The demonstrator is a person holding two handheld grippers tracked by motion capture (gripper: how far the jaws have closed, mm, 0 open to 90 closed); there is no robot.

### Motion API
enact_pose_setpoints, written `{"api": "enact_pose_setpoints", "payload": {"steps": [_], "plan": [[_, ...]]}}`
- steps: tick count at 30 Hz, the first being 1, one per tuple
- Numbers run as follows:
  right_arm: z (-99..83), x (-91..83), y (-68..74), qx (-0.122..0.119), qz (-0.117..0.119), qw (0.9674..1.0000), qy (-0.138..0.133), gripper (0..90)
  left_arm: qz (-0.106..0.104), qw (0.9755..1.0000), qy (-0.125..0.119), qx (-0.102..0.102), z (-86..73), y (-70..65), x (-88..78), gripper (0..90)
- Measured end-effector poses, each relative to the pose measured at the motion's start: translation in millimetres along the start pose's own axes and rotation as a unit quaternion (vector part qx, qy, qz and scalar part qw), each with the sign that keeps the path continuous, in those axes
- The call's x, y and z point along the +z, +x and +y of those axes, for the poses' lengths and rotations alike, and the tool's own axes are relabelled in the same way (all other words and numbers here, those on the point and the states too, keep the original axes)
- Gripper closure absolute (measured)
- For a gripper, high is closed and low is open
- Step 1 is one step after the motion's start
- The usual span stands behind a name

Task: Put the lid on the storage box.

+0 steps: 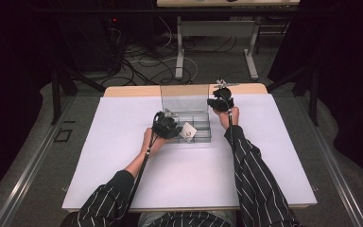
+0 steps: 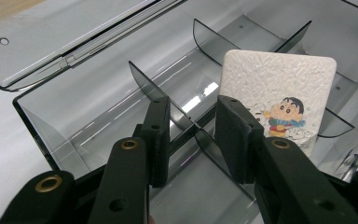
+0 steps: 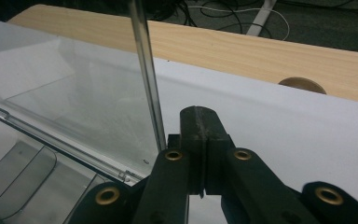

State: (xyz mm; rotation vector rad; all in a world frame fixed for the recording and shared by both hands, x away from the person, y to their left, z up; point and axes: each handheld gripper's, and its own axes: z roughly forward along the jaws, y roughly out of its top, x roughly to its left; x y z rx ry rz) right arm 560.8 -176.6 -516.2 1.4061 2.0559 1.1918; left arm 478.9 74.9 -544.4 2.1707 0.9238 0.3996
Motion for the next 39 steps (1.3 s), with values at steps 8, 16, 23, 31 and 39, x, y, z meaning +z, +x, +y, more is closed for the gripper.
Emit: {"api": "enact_pose_setpoints", "payload": {"steps": [8,16,23,31,39], "plan": [[1.8,-2.5,1.4,-0.006,0.001,1.0,-0.005,90.0,-0.006,0.9999,0.014,-0.006,5.5,2.2,-0.7,65.1],[1.7,-2.5,1.4,-0.008,0.002,1.0,-0.005,90.0,0.025,0.9989,-0.036,-0.015,30.6,18.1,-34.7,24.8],[1.3,-2.2,2.2,-0.01,0.002,0.9999,-0.004,90.0,0.062,0.9977,-0.021,-0.016,69.1,40.6,-62.0,0.5],[1.1,-3.1,3.5,-0.02,-0.001,0.9998,-0.004,90.0,0.095,0.9955,-0.006,0.005,98.9,48.7,-70.6,2.9],[0.7,-3.0,3.8,-0.024,-0.002,0.9997,-0.005,90.0,0.127,0.9906,0.006,0.052,103.7,42.1,-69.8,50.4]]}}
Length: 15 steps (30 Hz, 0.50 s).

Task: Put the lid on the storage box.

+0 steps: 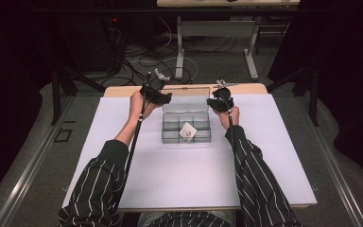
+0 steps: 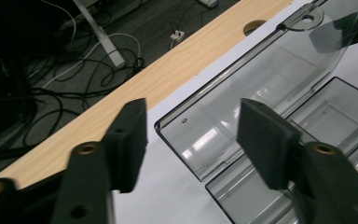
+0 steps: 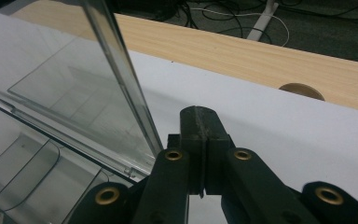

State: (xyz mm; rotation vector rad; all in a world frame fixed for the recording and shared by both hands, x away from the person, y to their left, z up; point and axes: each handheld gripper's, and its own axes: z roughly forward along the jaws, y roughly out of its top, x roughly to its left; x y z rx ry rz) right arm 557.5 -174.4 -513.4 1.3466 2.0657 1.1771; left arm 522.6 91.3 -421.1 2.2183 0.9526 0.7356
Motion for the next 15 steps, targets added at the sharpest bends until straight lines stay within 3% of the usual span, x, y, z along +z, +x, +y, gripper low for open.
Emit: {"api": "enact_pose_setpoints", "payload": {"steps": [5,9,15], "plan": [[-0.5,-0.6,0.4,-0.005,-0.003,1.0,0.003,90.0,0.008,1.0,-0.004,0.0,-1.8,0.1,0.1,61.4],[0.1,-2.9,0.3,-0.009,-0.003,0.9999,0.009,89.7,0.005,1.0,-0.008,0.003,-5.0,0.6,-1.6,64.5],[9.5,-24.8,3.5,-0.028,-0.015,0.9994,0.011,86.5,0.0,0.9999,-0.017,0.002,-8.9,-0.5,-4.4,66.0]]}}
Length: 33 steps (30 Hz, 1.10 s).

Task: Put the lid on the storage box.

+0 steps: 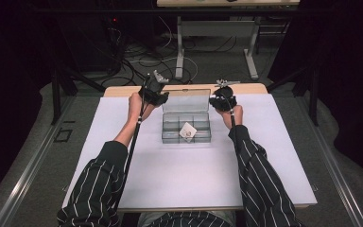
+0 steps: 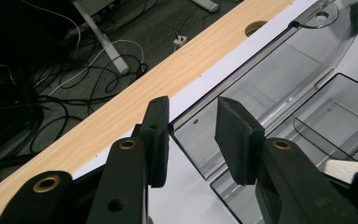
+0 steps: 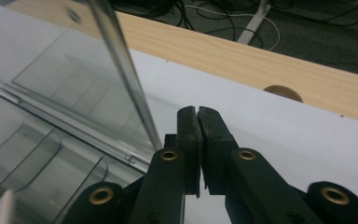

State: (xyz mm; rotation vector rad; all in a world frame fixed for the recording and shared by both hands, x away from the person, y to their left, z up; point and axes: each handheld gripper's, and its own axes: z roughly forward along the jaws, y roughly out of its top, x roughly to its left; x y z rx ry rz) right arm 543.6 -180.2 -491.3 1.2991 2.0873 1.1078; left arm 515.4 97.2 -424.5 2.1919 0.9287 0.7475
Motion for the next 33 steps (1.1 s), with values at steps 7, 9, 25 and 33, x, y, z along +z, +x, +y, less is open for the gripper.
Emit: {"api": "enact_pose_setpoints", "payload": {"steps": [7,9,25,33], "plan": [[8.8,-31.5,10.1,-0.045,0.001,0.9984,0.033,64.9,-0.008,1.0,0.0,0.004,-3.4,-1.0,-4.6,67.3],[11.9,-38.3,12.4,-0.049,0.011,0.9981,0.036,62.8,-0.007,0.9999,-0.004,0.006,-4.4,-2.3,-5.3,67.5],[36.5,-46.0,25.7,-0.063,0.041,0.9969,0.024,69.4,-0.017,0.9998,-0.014,0.004,-11.8,-5.3,-12.2,69.9],[30.6,-52.3,32.5,-0.078,0.03,0.9962,0.025,71.5,-0.023,0.9995,-0.017,0.009,-17.9,-7.2,-16.8,69.7]]}}
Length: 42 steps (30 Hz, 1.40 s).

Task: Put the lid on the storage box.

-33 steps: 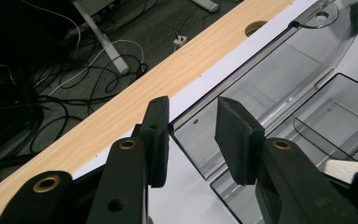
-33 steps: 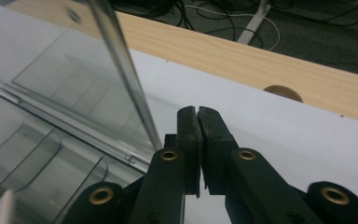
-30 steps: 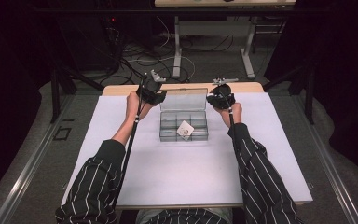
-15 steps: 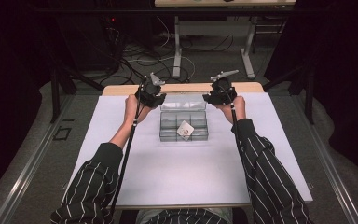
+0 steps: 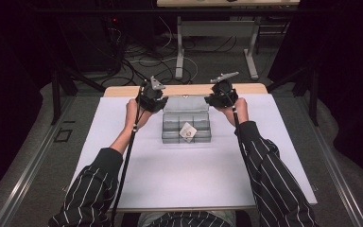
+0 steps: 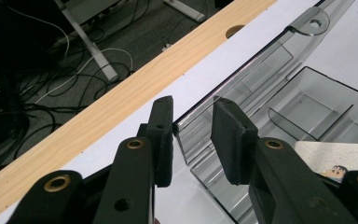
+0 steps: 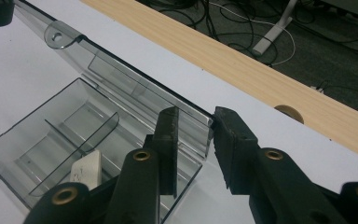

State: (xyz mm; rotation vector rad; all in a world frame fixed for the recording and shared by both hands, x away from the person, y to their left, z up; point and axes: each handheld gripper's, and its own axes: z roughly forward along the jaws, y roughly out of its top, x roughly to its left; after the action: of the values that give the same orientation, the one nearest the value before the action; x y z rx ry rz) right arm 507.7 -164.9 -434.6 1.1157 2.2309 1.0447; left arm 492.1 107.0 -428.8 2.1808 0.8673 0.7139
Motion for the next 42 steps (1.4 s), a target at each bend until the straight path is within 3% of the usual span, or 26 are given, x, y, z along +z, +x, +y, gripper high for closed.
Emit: {"api": "enact_pose_setpoints", "payload": {"steps": [2,9,12,13,17,26,30,31,33,42], "plan": [[-1.7,-1.7,1.4,-0.002,-0.002,1.0,-0.001,71.8,-0.001,1.0,-0.004,-0.005,-1.9,-1.7,-0.5,69.6],[-7.1,-6.0,7.3,-0.007,-0.007,0.9999,-0.002,72.0,0.001,1.0,-0.007,0.007,-7.5,-7.0,-4.1,69.3],[-9.8,-7.7,9.3,-0.011,-0.008,0.9999,-0.002,71.8,-0.005,0.9999,-0.008,-0.003,-10.8,-9.6,-5.4,68.9],[-10.6,-8.4,10.1,-0.014,-0.007,0.9999,-0.002,71.7,-0.004,0.9999,-0.01,0.005,-11.5,-9.3,-5.7,68.7],[-13.6,-10.3,13.1,-0.016,-0.007,0.9998,-0.003,70.2,-0.009,0.9999,-0.009,0.006,-15.9,-13.0,-6.8,67.7],[-25.3,-14.4,21.2,-0.034,-0.009,0.9993,-0.008,69.0,-0.02,0.9997,-0.014,-0.001,-26.9,-21.7,-6.8,64.7],[-29.5,-15.8,22.9,-0.034,-0.007,0.9994,-0.008,68.5,-0.019,0.9997,-0.011,0.011,-28.5,-22.1,-7.4,63.6],[-30.4,-15.8,23.4,-0.034,-0.008,0.9994,-0.009,68.6,-0.023,0.9996,-0.017,0.0,-29.6,-24.1,-6.4,63.3],[-32.4,-16.5,23.8,-0.035,-0.006,0.9993,-0.009,68.4,-0.023,0.9996,-0.014,0.004,-31.3,-25.0,-6.5,62.7],[-40.2,-19.4,28.5,-0.045,-0.003,0.999,-0.005,67.7,-0.012,0.9999,-0.008,0.008,-36.9,-34.7,-6.7,59.6]]}}
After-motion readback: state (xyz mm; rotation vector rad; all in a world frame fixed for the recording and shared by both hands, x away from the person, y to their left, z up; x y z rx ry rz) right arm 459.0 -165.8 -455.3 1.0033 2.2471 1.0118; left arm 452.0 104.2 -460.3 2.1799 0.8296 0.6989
